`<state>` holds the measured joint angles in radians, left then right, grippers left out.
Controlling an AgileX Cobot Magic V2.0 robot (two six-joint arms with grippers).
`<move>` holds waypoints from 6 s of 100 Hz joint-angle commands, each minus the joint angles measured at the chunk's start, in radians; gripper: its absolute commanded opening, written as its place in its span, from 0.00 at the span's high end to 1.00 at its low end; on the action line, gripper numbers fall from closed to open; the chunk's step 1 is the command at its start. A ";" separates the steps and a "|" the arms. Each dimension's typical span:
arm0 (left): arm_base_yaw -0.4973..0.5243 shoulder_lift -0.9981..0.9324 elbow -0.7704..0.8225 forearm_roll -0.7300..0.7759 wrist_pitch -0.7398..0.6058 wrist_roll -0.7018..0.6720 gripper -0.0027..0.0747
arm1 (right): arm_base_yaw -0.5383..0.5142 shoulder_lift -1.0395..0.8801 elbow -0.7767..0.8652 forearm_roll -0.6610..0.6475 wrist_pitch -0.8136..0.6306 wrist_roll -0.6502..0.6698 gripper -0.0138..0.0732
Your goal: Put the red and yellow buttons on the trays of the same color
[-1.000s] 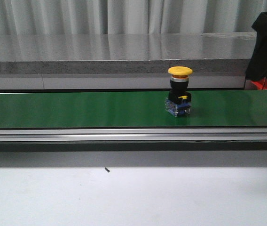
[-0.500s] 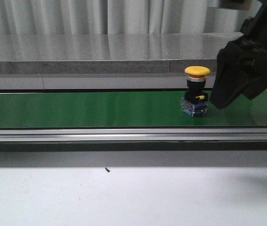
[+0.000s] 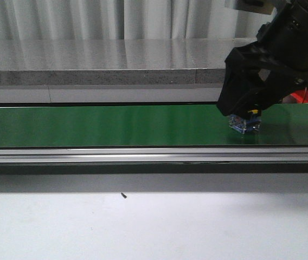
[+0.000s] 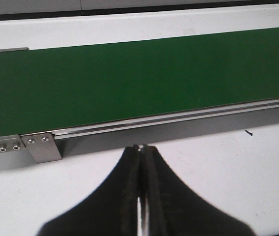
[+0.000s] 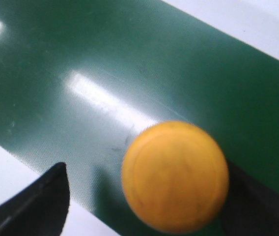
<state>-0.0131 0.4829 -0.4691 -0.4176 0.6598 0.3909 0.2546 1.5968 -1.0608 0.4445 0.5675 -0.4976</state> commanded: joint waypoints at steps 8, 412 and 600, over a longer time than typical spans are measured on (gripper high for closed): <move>-0.006 0.006 -0.027 -0.026 -0.065 -0.004 0.99 | -0.001 -0.031 -0.033 0.029 -0.074 -0.010 0.37; -0.006 0.006 -0.027 -0.026 -0.065 -0.004 0.99 | -0.414 -0.666 0.503 0.040 -0.340 0.019 0.98; 0.268 0.509 -0.377 0.058 -0.166 -0.220 0.99 | -0.401 -1.124 0.661 0.048 -0.380 0.019 0.98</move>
<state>0.2250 0.9391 -0.7755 -0.3357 0.5416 0.1825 -0.1466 0.4724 -0.3762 0.4850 0.2587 -0.4744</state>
